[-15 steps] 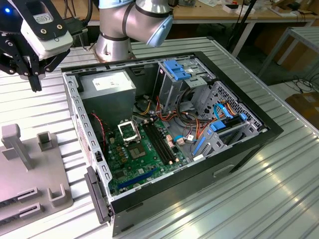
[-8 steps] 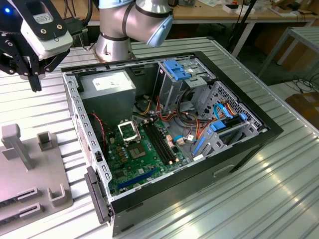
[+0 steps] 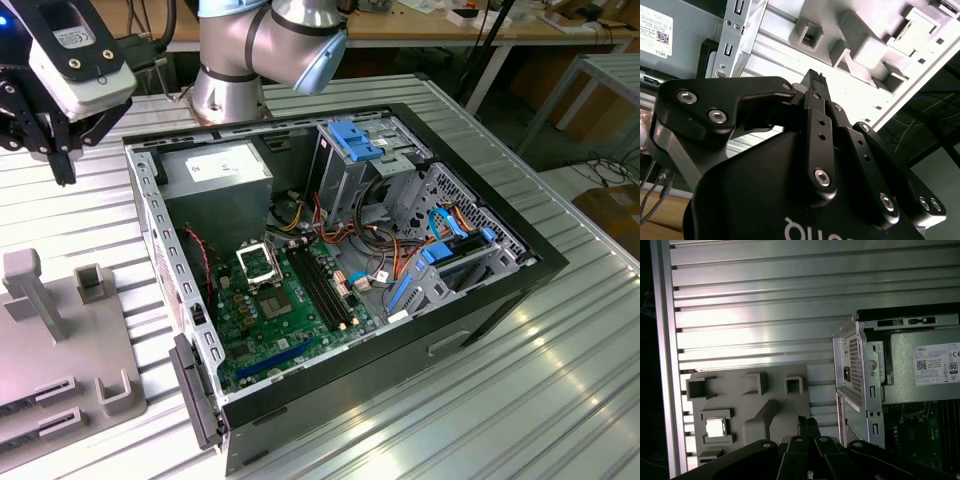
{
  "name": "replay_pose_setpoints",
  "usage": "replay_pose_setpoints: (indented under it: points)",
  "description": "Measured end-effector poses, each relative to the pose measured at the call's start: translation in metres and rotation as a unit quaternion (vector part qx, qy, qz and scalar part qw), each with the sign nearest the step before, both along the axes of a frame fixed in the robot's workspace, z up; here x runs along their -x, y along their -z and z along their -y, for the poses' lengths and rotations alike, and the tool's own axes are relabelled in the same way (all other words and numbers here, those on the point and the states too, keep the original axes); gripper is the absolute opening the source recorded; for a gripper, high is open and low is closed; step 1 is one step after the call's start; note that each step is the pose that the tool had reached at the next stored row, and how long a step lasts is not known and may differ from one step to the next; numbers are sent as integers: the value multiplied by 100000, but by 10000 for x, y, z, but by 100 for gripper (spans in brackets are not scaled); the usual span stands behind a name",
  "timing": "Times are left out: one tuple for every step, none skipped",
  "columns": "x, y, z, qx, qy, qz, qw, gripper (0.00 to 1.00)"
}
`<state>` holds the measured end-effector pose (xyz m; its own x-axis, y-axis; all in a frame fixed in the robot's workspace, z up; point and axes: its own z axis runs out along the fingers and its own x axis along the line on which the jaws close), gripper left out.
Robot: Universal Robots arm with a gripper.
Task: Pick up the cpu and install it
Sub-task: 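Reach for the cpu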
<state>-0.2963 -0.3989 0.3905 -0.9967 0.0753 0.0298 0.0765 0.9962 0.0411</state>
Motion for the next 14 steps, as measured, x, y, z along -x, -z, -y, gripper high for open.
replay_pose_setpoints:
  points:
    - [4, 0, 0, -1, -3, 4, 100000, 11]
    - [8, 1, 0, 0, 1, 4, 100000, 11]
    - [13, 0, 0, 2, 0, 0, 100000, 11]
    - [16, 1, 0, 0, -3, 4, 100000, 11]
    - [20, 1, 0, 0, -4, 4, 100000, 11]
    - [25, 1, 0, -1, 1, 2, 100000, 11]
    - [28, 1, 0, 1, -6, 3, 100000, 11]
    - [30, 2, 0, 1, -5, 3, 100000, 11]
    - [36, 2, 0, -2, 3, 4, 100000, 11]
    - [40, 2, 0, 0, 0, -1, 100000, 11]
    - [44, 3, 0, 2, 2, 0, 100000, 11]
    - [47, 3, 0, 2, 1, 0, 100000, 11]
    - [54, 4, 0, 1, 0, -5, 100000, 11]
    - [57, 4, 0, -1, 1, -7, 100000, 11]
